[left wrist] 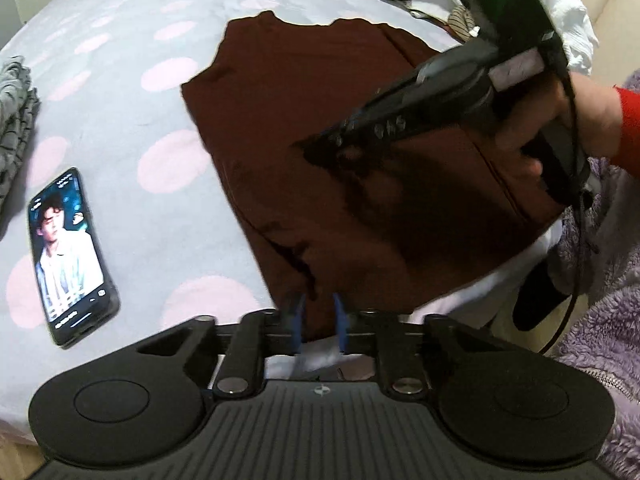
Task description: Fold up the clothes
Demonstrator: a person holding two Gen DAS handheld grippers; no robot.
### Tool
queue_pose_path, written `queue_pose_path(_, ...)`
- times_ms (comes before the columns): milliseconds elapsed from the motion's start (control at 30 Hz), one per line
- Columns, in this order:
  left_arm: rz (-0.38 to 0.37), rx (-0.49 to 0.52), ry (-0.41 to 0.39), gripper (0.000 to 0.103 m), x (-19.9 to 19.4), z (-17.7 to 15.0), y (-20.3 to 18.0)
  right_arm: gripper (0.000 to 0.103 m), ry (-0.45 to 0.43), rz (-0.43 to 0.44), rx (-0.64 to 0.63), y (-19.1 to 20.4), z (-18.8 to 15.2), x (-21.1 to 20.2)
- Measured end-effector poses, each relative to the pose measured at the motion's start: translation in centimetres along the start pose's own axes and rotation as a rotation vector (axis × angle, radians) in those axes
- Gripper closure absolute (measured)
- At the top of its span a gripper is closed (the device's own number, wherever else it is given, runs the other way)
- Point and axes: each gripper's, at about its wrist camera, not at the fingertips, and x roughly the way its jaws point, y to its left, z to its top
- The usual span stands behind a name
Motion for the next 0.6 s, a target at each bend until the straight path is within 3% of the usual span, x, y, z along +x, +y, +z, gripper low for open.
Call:
queue_pose_path(200,-0.022,-0.152,0.058,0.099,1.2,-0.2,3.0,0.097,-0.046,-0.098,0.065,-1.3,-0.1,-2.2)
queue_pose_path(333,-0.067,-0.261,0.060,0.099,1.7,-0.4,4.7,0.097,-0.047,-0.104,0.079,-1.7,-0.5,-1.3)
queue_pose_path(467,-0.053,-0.250,0.026,0.097,0.5,-0.9,4.3,0.092,-0.013,-0.124,0.041,-1.1,-0.7,-0.7)
queue_pose_path(600,0.021,-0.202,0.014,0.088,-0.5,-1.5,3.2,0.085,-0.030,-0.133,0.026,-0.4,-1.0,-2.1)
